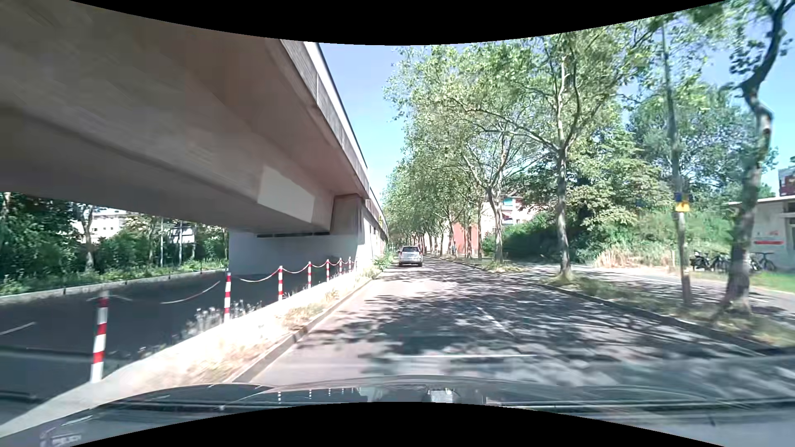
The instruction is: Follow the waypoints while adhering to traffic rules and regulations
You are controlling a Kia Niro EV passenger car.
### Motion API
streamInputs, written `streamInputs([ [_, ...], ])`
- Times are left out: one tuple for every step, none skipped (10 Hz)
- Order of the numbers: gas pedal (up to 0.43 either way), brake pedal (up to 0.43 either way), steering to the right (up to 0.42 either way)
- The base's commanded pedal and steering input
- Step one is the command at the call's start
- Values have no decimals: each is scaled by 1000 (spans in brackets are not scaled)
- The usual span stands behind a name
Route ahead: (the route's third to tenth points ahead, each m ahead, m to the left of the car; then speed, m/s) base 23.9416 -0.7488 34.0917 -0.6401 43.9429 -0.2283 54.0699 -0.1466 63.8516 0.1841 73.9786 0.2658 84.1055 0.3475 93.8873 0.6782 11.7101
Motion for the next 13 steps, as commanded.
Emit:
streamInputs([
  [130, 0, -1],
  [130, 0, 0],
  [130, 0, 0],
  [130, 0, 0],
  [130, 0, 0],
  [118, 0, 0],
  [118, 0, 0],
  [118, 0, 0],
  [118, 0, -1],
  [118, 0, -1],
  [118, 0, -1],
  [118, 0, -2],
  [118, 0, -2],
])
